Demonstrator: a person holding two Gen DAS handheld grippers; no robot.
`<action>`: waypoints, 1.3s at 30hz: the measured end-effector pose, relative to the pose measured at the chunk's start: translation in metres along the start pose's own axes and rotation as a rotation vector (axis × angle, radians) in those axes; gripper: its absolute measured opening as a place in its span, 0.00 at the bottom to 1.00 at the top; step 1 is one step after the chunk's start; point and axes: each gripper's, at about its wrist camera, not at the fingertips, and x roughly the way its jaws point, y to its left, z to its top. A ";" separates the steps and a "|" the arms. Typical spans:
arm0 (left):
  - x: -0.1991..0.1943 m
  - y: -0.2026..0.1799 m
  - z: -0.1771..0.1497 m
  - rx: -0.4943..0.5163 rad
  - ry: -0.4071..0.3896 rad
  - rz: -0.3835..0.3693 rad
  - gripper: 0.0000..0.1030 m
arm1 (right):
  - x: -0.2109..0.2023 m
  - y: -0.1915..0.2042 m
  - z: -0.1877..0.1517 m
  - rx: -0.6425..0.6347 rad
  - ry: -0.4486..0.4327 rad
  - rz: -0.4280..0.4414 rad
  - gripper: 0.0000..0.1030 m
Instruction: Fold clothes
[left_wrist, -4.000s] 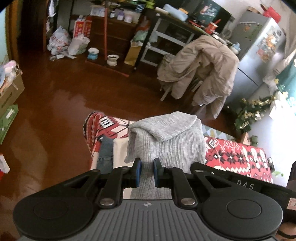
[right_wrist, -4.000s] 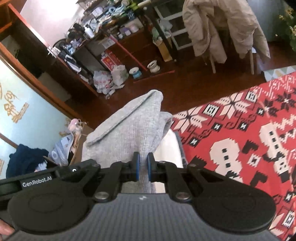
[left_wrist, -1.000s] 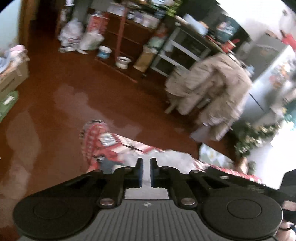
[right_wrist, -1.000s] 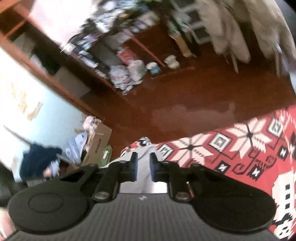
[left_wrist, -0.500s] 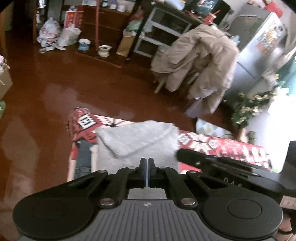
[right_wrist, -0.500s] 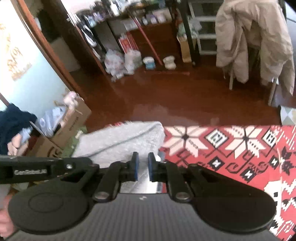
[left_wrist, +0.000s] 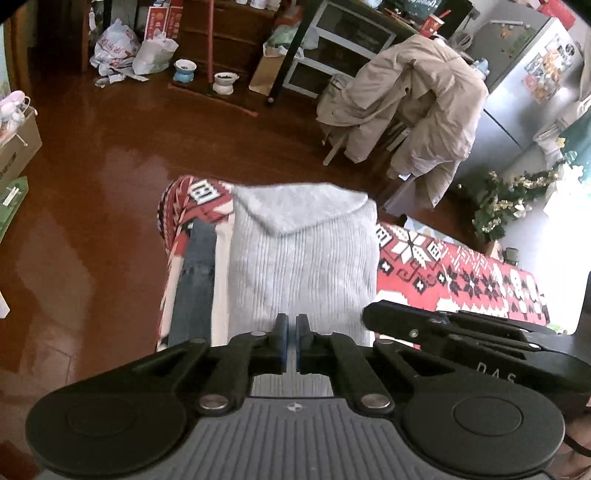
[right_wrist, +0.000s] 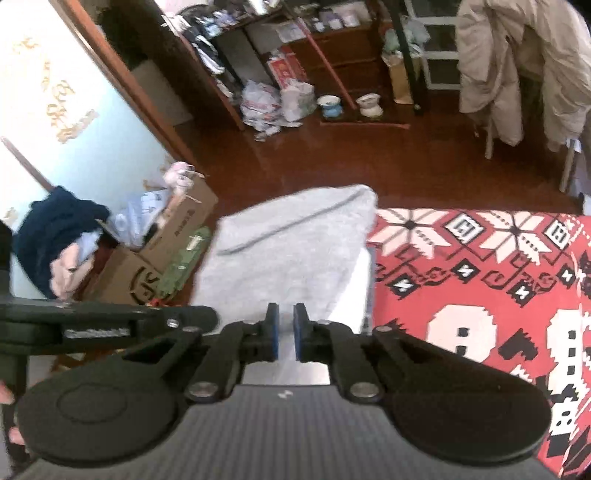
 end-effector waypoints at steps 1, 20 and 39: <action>0.001 0.002 -0.005 -0.004 0.011 0.007 0.03 | -0.002 0.004 -0.004 -0.007 0.012 0.009 0.09; -0.016 0.016 -0.058 -0.007 0.067 0.022 0.03 | -0.008 0.027 -0.057 0.022 0.120 -0.027 0.12; -0.010 0.048 -0.056 -0.089 0.109 -0.066 0.08 | -0.004 -0.006 -0.084 0.374 0.124 0.039 0.25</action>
